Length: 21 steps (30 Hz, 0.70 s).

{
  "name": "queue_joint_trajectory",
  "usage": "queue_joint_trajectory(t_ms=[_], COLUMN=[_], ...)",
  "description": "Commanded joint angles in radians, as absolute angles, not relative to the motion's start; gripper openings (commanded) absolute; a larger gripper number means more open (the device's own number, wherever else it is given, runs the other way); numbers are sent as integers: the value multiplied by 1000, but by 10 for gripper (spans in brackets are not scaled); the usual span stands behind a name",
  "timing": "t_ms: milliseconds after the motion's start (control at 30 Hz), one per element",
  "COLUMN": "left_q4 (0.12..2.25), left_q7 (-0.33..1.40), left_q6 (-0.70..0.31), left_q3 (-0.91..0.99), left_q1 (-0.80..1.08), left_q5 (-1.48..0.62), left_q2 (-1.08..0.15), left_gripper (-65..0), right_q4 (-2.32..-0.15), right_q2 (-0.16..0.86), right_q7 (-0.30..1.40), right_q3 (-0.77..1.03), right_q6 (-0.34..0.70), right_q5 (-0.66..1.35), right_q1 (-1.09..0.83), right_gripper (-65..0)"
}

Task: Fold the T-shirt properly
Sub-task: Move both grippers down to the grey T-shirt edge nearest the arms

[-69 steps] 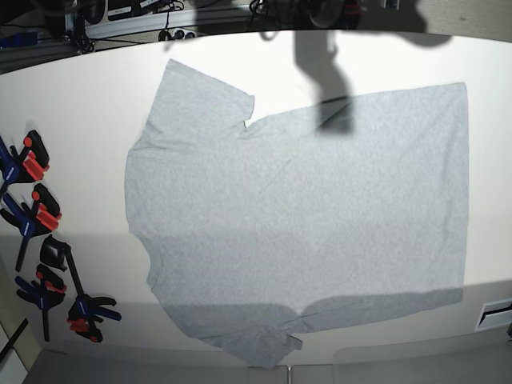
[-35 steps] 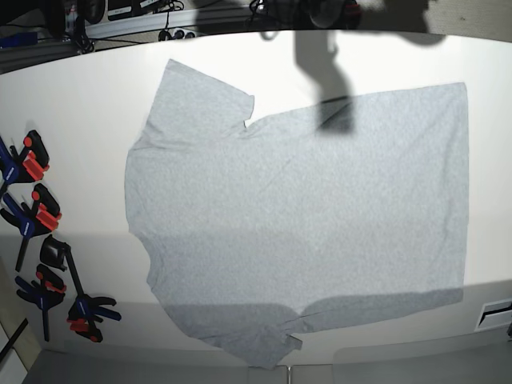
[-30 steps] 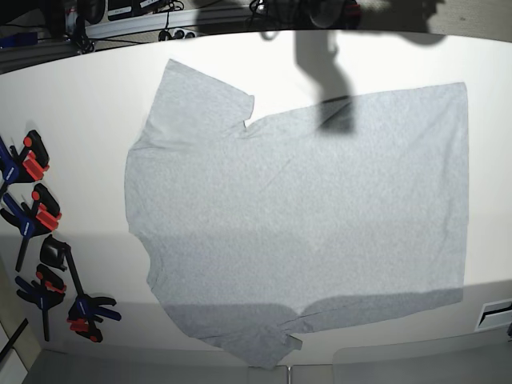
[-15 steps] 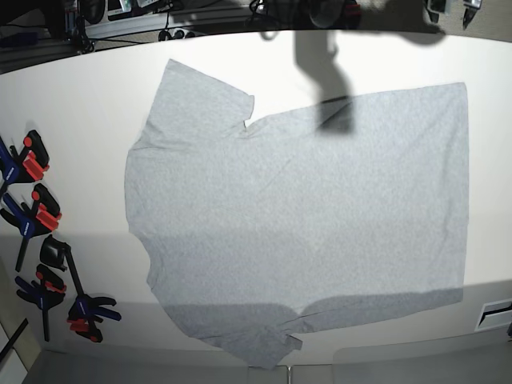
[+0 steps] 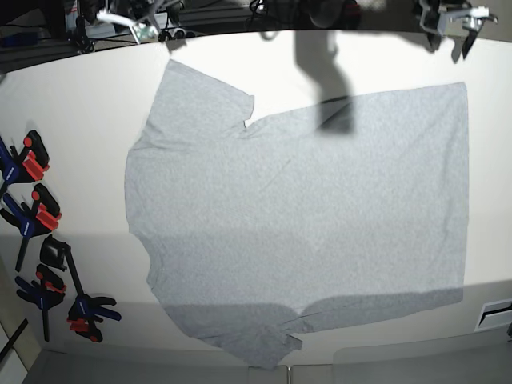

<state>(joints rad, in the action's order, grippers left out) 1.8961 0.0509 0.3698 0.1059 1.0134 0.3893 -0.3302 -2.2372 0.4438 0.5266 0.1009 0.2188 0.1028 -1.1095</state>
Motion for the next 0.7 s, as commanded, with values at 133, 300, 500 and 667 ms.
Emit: queue_joint_trajectory(t_ms=[133, 300, 500, 667], left_q4=[1911, 1911, 1911, 1911], left_q7=[30, 95, 171, 171], left_q6=[389, 389, 389, 389], left_q3=[90, 35, 10, 10], left_q1=[897, 739, 658, 657], left_q5=[360, 339, 339, 339], left_q2=[-382, -419, -434, -435], left_gripper=[-305, -305, -305, -305], right_q4=[-2262, -2262, -2247, -2185], right_q2=[449, 450, 492, 572], right_q7=[506, 570, 622, 599], right_q3=[104, 87, -6, -124], right_q6=[384, 424, 430, 384], right_q5=[104, 102, -37, -191], right_q1=[-976, -839, -786, -782], right_gripper=[-353, -353, -353, -353])
